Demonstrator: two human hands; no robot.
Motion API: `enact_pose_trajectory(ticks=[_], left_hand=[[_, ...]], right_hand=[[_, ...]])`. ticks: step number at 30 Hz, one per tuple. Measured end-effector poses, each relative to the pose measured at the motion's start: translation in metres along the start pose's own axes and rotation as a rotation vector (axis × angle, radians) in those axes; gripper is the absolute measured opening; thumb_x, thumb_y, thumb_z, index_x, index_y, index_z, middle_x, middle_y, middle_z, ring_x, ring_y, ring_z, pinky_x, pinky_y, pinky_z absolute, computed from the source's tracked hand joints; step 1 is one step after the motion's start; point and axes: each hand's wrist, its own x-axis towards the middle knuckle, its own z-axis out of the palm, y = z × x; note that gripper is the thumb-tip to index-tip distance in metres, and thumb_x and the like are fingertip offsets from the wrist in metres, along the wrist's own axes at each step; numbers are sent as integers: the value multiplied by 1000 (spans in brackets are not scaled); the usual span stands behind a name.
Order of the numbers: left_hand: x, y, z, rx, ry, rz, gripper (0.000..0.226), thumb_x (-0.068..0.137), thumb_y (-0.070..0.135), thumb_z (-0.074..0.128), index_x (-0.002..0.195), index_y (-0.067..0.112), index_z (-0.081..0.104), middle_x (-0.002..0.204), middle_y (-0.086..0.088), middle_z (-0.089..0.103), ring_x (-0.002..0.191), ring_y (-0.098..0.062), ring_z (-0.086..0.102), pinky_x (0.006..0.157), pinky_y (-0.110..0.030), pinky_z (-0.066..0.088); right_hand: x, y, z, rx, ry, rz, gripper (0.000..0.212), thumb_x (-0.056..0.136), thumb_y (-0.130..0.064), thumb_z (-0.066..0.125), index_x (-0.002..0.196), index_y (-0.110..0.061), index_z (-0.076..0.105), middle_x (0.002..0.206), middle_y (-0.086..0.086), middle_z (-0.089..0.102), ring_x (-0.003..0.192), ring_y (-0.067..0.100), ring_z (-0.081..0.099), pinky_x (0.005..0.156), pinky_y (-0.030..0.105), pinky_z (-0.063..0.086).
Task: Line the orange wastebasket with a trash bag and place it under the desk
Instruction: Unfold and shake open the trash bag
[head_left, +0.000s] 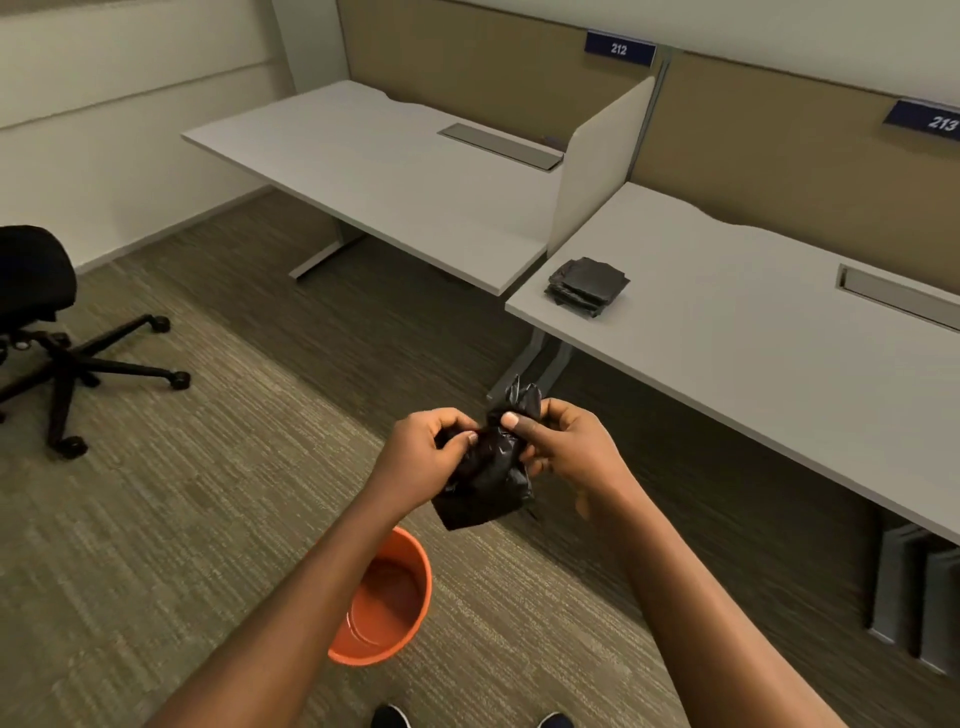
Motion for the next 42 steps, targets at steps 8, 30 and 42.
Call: enact_pose_trajectory(ticks=[8,30,42], left_hand=[[-11,-13,-52,-251,195,-177,12,91,14,67,85,22,74,85,-3,77,85,-21,75,76,-44,63],[-33,-44,-73,-217,724,-323,21,87,15,62,106,19,55,114,-10,59,105,-33,62,88,-47,54],[-12,-48,-43,84,169,-162,38,81,11,69,116,25,66,104,1,74,98,-17,70,79,-24,53]], right_hand=[[2,0,28,-108,8,-10,16,89,-18,74,104,-12,72,97,20,76,70,14,64,60,25,52],[5,3,42,7,167,-61,9,95,-12,66,103,-10,69,97,11,76,80,16,71,75,34,61],[3,3,48,191,58,-16,16,98,-10,62,113,-12,66,99,7,73,76,11,72,64,26,60]])
